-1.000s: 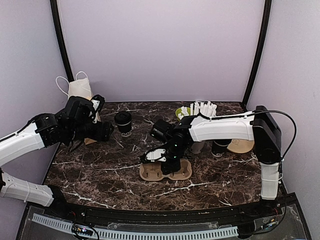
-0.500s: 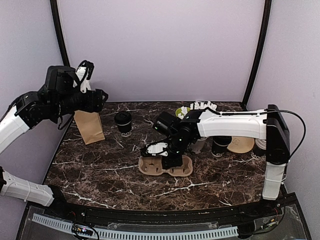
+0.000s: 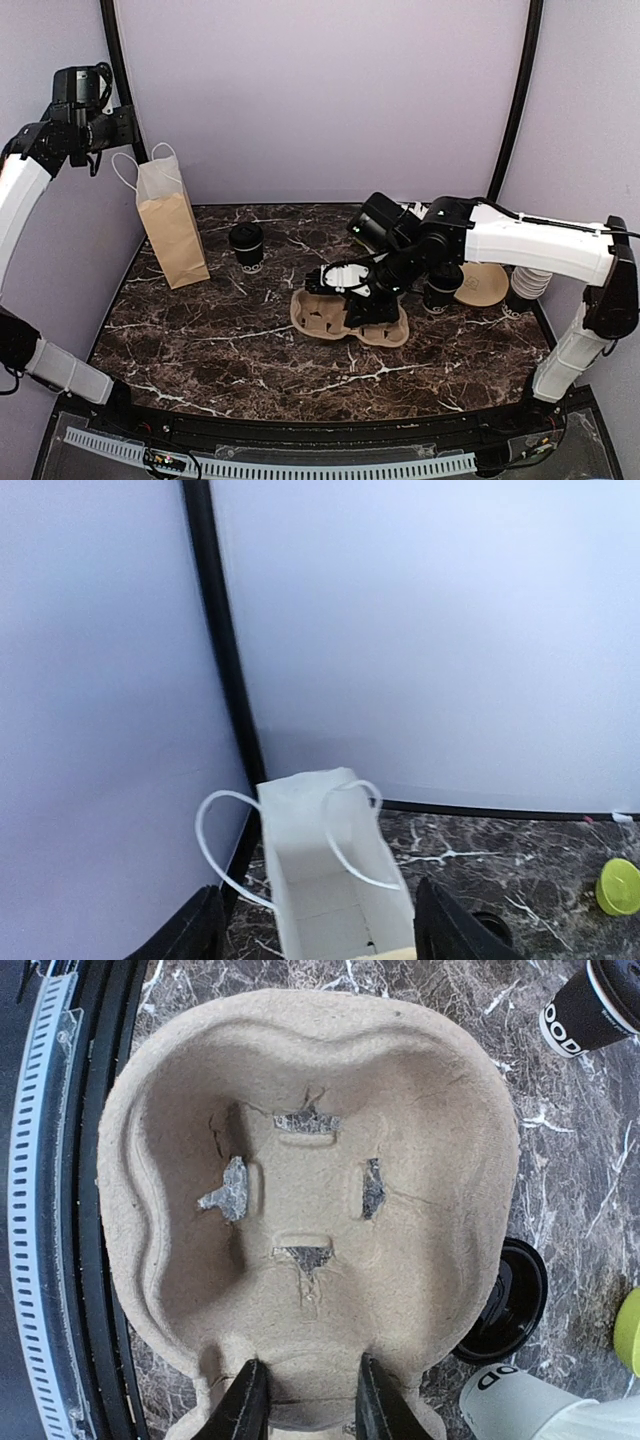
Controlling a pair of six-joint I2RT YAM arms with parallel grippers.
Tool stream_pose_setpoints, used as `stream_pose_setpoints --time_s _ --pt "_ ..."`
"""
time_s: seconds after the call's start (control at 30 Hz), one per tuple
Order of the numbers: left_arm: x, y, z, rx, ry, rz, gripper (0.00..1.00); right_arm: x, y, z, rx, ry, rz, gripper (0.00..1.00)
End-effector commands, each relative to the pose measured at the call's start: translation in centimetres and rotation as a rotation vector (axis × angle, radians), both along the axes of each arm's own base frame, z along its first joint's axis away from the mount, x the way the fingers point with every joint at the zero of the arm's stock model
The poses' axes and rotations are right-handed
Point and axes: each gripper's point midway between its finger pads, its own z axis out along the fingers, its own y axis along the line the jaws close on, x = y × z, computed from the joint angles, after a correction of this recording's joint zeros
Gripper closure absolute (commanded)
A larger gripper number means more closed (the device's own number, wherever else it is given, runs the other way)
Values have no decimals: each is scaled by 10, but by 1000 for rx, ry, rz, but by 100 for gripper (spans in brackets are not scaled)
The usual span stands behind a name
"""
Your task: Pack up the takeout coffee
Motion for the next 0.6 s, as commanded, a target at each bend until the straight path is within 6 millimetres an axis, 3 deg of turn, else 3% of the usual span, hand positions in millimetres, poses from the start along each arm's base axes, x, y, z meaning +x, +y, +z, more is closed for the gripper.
stream_pose_setpoints --time_s 0.0,0.1,0.23,0.4,0.57 --pt "24 40 -39 -146 120 42 33 -2 -11 19 52 14 -26 72" --pt "50 65 -77 -236 205 82 33 -1 -14 23 72 31 -34 72" --pt "75 83 -115 -310 272 109 32 -1 -18 29 97 43 -38 72" --pt "103 84 -143 -422 297 54 35 4 -23 35 115 41 -56 72" --pt "119 80 -166 -458 334 26 44 7 -26 34 118 41 -70 72"
